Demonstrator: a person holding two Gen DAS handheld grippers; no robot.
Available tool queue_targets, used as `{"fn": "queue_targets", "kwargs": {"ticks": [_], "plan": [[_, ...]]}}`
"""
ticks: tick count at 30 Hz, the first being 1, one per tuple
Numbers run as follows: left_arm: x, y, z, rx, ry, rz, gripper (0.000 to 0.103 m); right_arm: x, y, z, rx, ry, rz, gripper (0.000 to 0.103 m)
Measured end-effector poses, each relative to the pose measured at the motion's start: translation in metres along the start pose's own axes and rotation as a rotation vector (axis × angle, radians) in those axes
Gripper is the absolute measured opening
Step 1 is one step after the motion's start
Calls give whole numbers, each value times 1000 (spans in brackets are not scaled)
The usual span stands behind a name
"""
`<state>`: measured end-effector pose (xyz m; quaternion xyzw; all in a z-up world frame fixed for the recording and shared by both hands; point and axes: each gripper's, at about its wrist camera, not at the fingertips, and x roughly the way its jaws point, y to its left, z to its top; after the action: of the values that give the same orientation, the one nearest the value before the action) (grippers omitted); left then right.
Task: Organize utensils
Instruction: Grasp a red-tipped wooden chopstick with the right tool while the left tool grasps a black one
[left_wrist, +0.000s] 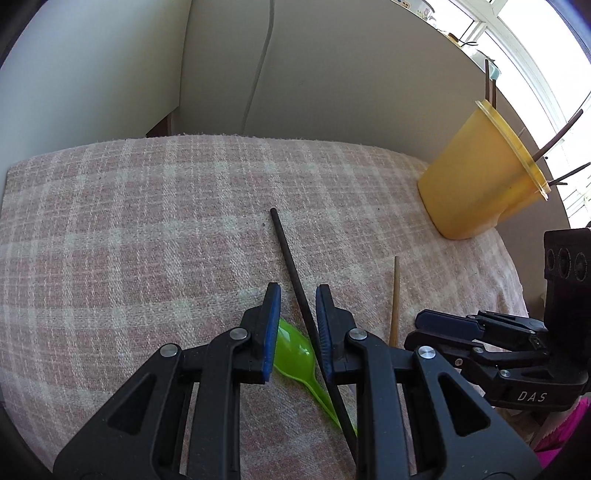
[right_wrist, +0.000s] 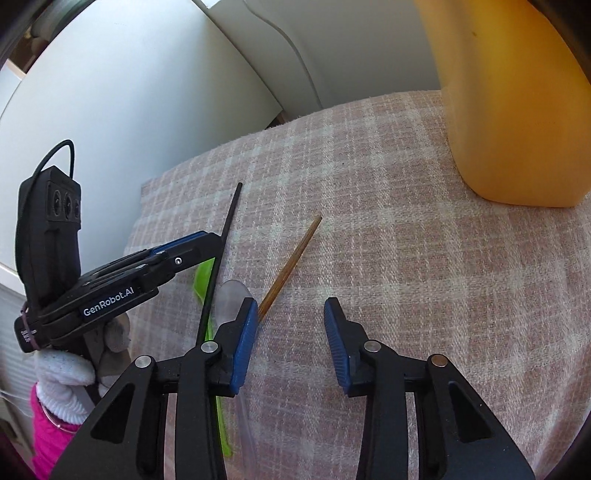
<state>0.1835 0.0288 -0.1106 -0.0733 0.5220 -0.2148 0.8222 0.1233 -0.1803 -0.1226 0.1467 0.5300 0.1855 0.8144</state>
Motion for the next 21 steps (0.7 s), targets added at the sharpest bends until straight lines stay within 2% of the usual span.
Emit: {"fn": "queue_targets", "kwargs": {"ticks": [6, 16, 18, 21], "plan": [[9, -4, 6, 26, 27, 11, 18, 13, 13, 6, 15, 29, -7, 29], [23, -16, 15, 61, 29, 45, 18, 29, 22, 16, 2, 44, -41, 29], [25, -17, 15, 64, 22, 53, 18, 32, 24, 17, -6, 43, -53, 26], [27, -19, 15, 79, 11, 68, 12, 36, 29, 17, -19, 40, -71, 20]]}}
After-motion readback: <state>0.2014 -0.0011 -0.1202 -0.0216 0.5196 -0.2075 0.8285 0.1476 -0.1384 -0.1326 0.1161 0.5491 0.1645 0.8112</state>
